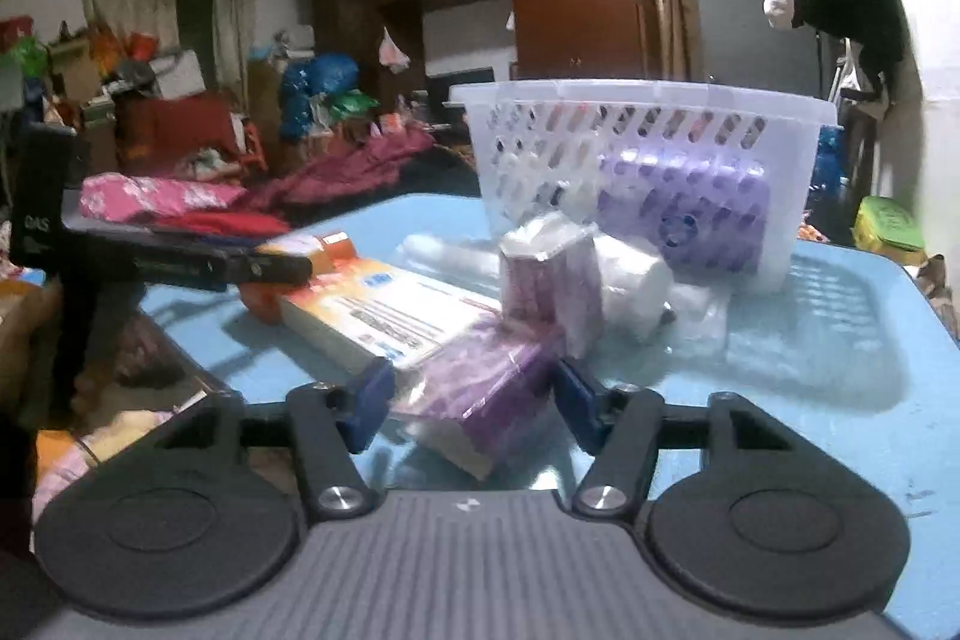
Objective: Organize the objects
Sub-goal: 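Grasp the orange bottle with the left tool while the right tool grasps a small purple box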
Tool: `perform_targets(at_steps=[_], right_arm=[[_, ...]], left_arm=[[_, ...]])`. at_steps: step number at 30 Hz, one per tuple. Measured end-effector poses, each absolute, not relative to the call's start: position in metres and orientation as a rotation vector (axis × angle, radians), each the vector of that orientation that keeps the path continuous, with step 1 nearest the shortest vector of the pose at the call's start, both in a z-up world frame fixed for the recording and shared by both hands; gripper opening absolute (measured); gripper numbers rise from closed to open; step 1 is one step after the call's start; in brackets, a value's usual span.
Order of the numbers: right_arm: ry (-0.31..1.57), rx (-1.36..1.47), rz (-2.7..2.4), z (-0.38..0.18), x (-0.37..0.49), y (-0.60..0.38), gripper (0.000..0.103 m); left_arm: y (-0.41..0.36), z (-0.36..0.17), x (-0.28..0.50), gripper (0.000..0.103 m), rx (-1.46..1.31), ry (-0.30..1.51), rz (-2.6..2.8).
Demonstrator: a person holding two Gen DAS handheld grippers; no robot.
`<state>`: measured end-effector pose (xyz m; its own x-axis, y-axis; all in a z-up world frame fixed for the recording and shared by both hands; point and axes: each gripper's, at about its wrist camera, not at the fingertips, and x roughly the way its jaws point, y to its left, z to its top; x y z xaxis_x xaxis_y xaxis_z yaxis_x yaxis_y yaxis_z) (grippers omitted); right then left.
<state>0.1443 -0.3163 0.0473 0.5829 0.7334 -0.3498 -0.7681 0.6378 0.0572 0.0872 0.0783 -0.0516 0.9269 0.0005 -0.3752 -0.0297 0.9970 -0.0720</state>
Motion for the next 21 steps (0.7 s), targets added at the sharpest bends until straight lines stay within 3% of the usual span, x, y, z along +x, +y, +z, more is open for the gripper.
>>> perform_targets(at_steps=[14,16,18,21], right_arm=[[0.351,-0.128,0.816,0.043,0.15,-0.333,0.061],[0.347,-0.142,0.818,0.043,0.15,-0.331,0.059],[0.34,-0.152,0.814,0.043,0.149,-0.332,0.058],[0.327,-0.16,0.81,0.044,0.149,-0.335,0.056]], left_arm=[[0.07,-0.061,0.092,0.082,0.0,0.381,0.079],[0.071,-0.062,0.091,0.077,-0.011,0.375,0.067],[0.072,-0.062,0.089,0.052,-0.017,0.364,0.052],[0.071,-0.061,0.089,0.052,-0.015,0.364,0.054]])
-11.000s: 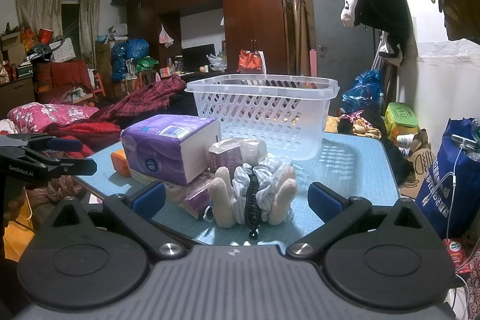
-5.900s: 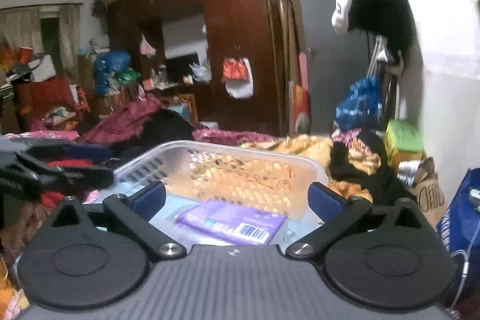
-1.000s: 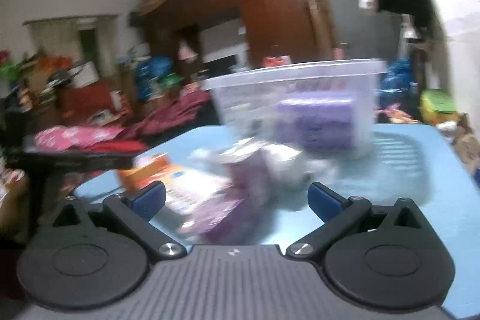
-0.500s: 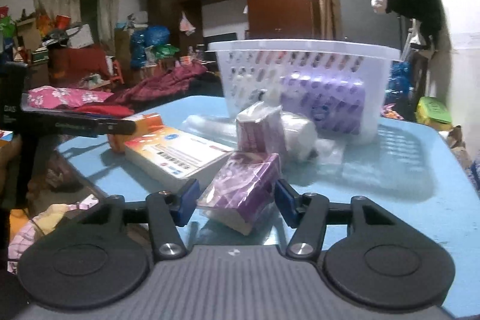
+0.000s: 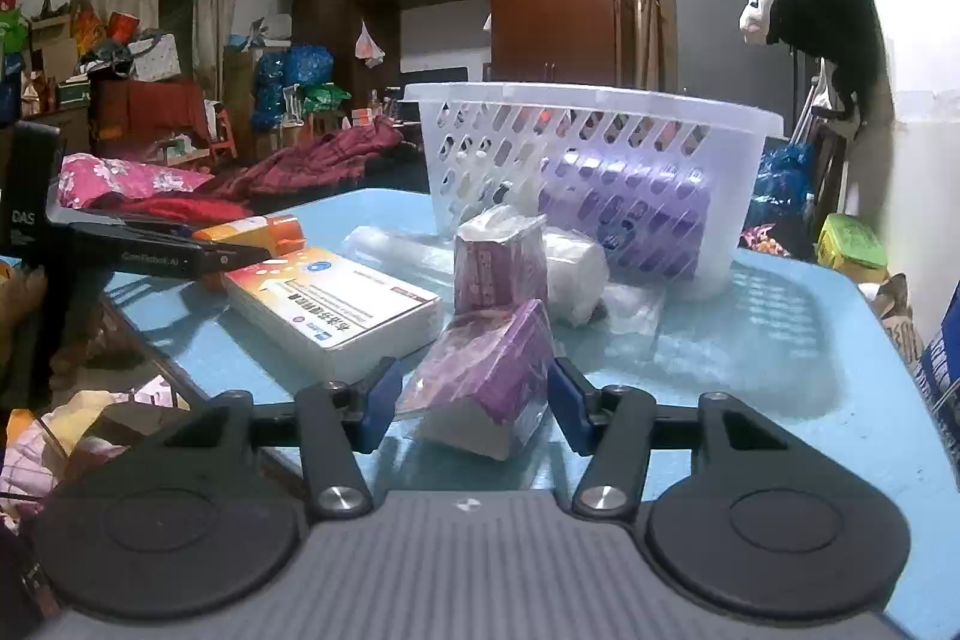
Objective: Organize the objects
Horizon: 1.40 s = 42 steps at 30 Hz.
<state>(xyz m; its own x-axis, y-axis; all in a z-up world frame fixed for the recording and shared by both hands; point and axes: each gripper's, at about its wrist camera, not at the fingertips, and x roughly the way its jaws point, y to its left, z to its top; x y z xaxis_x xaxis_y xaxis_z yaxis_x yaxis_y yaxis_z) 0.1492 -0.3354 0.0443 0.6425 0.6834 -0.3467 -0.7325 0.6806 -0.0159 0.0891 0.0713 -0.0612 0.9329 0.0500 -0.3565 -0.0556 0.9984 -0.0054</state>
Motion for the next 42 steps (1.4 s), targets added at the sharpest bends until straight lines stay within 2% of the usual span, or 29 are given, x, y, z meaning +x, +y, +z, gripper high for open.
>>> perform_targets(at_steps=[14,33,37,42], right_arm=[[0.241,-0.102,0.777,0.071,0.15,-0.372,0.054],[0.219,-0.046,0.767,0.075,0.167,-0.385,0.054],[0.204,-0.045,0.79,0.084,0.17,-0.383,0.054],[0.125,-0.049,0.788,0.13,0.195,-0.368,0.053]], left_arm=[[0.062,-0.048,0.075,0.052,0.005,0.286,0.035],[0.052,-0.032,0.067,0.052,-0.016,0.221,-0.024],[0.045,-0.008,0.079,0.052,-0.022,0.188,-0.065],[0.03,0.047,0.126,0.052,-0.03,0.16,-0.149]])
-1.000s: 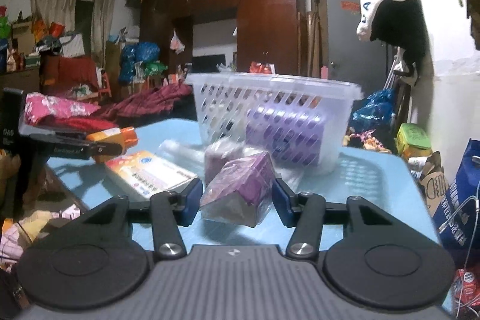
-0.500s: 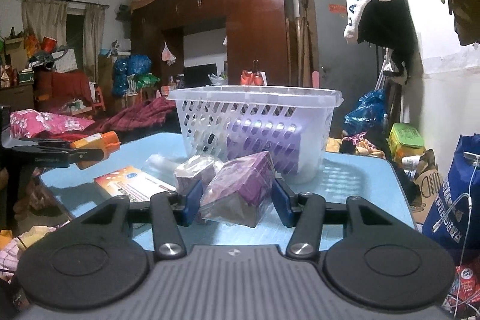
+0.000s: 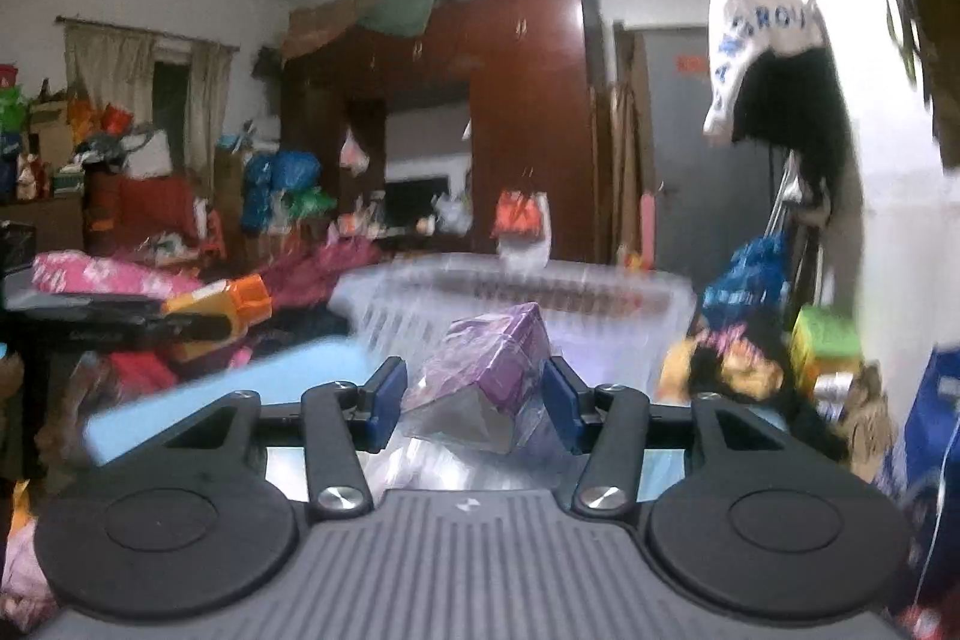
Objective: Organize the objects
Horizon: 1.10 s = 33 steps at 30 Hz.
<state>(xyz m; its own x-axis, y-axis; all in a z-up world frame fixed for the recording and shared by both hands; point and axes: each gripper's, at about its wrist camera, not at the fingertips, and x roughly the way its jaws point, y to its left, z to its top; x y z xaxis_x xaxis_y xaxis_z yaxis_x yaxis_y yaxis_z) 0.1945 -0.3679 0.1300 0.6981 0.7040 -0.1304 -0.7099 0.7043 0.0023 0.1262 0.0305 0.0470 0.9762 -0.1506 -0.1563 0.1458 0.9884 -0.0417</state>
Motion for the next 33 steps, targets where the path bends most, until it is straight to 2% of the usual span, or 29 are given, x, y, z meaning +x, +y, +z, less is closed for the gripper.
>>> perform_targets(at_steps=[3,6,11,18,21,22,23,24,26,28,29,32,33], right_arm=[[0.171,-0.045,0.766,0.158,0.234,-0.349,0.053],[0.272,-0.063,0.72,0.173,0.281,-0.323,0.053],[0.49,-0.069,0.669,0.167,0.352,-0.285,0.053],[0.612,-0.091,0.585,0.147,0.385,-0.265,0.053],[0.617,-0.125,0.574,0.149,0.387,-0.262,0.055],[0.621,-0.13,0.577,0.149,0.386,-0.262,0.056],[0.602,-0.124,0.572,0.151,0.382,-0.264,0.061],[0.571,-0.112,0.573,0.156,0.377,-0.268,0.077],[0.496,-0.068,0.586,0.169,0.366,-0.283,0.095],[0.425,-0.024,0.601,0.177,0.341,-0.3,0.096],[0.396,-0.006,0.625,0.178,0.329,-0.309,0.101],[0.313,0.059,0.698,0.166,0.278,-0.341,0.103],[0.293,0.081,0.722,0.156,0.261,-0.35,0.103]], left_arm=[[0.014,0.075,0.175,0.052,-0.004,0.204,-0.151],[-0.003,0.09,0.24,0.052,0.011,0.33,-0.141],[-0.012,0.077,0.327,0.052,-0.024,0.565,-0.132],[-0.002,0.051,0.369,0.052,-0.046,0.689,-0.049],[-0.002,0.054,0.36,0.053,-0.011,0.663,-0.034],[-0.004,0.058,0.352,0.057,-0.005,0.632,-0.028],[-0.003,0.062,0.342,0.07,-0.005,0.599,-0.026],[-0.002,0.067,0.333,0.076,-0.012,0.563,-0.032],[0.001,0.082,0.303,0.076,-0.038,0.492,-0.067],[0.002,0.092,0.277,0.078,-0.051,0.451,-0.115],[0.004,0.094,0.261,0.08,-0.061,0.428,-0.125],[0.003,0.082,0.204,0.092,-0.046,0.369,-0.149],[0.001,0.071,0.186,0.092,-0.034,0.36,-0.155]])
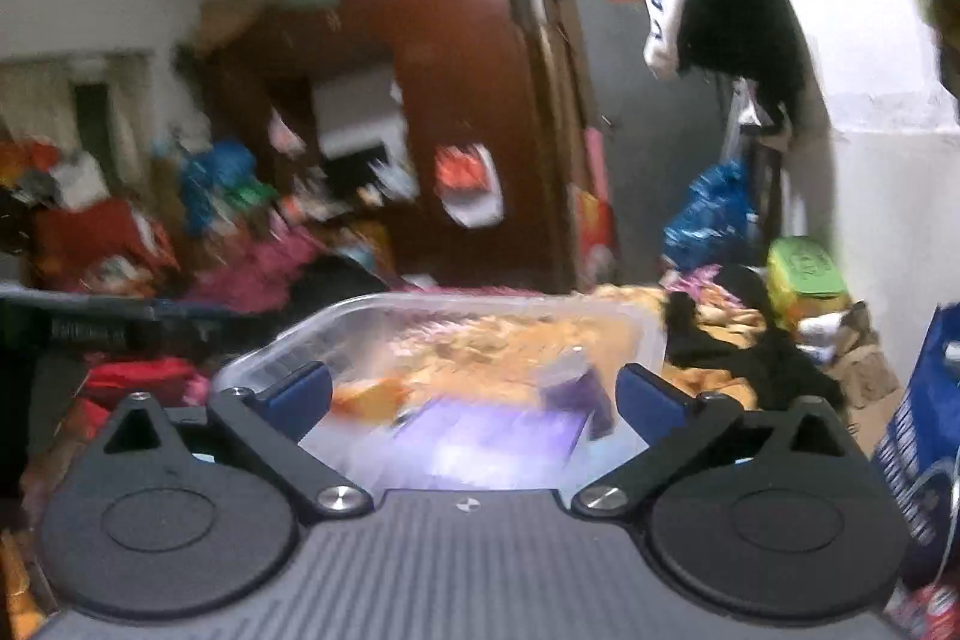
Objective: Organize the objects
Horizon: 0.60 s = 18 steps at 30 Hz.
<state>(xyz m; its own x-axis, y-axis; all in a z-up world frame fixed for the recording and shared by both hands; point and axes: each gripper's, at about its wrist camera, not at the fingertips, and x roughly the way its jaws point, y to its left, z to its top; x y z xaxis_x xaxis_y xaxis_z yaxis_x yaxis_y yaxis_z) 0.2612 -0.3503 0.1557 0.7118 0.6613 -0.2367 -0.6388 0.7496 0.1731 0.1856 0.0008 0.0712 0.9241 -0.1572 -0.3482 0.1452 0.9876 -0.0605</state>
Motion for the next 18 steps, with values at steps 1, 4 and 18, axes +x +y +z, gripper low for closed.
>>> perform_targets(at_steps=[1,4,18], right_arm=[[0.281,0.108,0.747,0.141,0.245,-0.36,0.103],[0.34,0.147,0.803,0.089,0.212,-0.367,0.103],[0.363,-0.035,0.825,0.053,0.19,-0.313,0.045]], left_arm=[[0.0,0.055,0.167,0.092,-0.029,0.354,-0.165],[-0.001,0.016,0.138,0.092,-0.064,0.366,-0.203],[-0.012,-0.015,0.158,0.092,-0.113,0.418,-0.183]])
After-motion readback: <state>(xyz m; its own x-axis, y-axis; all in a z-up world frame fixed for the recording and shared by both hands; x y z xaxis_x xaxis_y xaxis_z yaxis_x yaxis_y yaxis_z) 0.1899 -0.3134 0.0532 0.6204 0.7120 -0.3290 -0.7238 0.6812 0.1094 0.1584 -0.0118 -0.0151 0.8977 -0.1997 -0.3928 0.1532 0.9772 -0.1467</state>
